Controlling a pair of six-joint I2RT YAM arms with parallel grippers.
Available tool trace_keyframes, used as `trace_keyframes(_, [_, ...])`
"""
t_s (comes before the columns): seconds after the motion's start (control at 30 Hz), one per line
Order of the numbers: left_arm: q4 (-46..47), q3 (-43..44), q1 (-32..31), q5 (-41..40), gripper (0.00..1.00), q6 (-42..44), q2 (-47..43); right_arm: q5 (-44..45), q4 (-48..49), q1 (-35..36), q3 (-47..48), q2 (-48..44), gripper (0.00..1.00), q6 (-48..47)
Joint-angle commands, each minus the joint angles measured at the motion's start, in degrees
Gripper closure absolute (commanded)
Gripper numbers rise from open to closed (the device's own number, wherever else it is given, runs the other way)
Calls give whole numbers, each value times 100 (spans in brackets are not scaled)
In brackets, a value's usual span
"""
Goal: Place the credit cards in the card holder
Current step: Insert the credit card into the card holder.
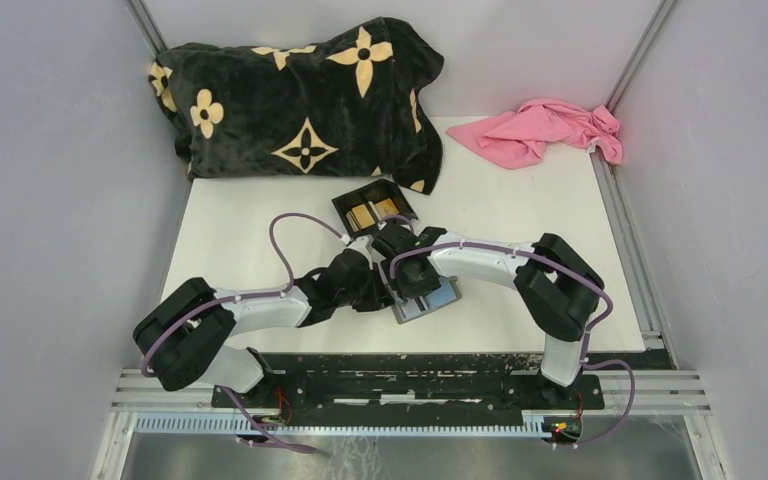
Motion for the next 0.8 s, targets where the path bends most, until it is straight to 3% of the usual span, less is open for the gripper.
trace_keyframes(0.0, [392,-101,-26,-153,83,-150,-207,147,-167,41,204,81,40,-98])
trace_keyframes(0.13, [401,-133,-28,-144,83,-160,-218,5,-118,40,153,113,45,-99])
trace_keyframes(0.43, [401,-198,-31,-147,83,-169,-228,-227,100,33,-77,162,45,-65])
trace_keyframes(0.77, [403,-235,-31,-131,85,-203,-159,-388,126,31,14,16,61,51])
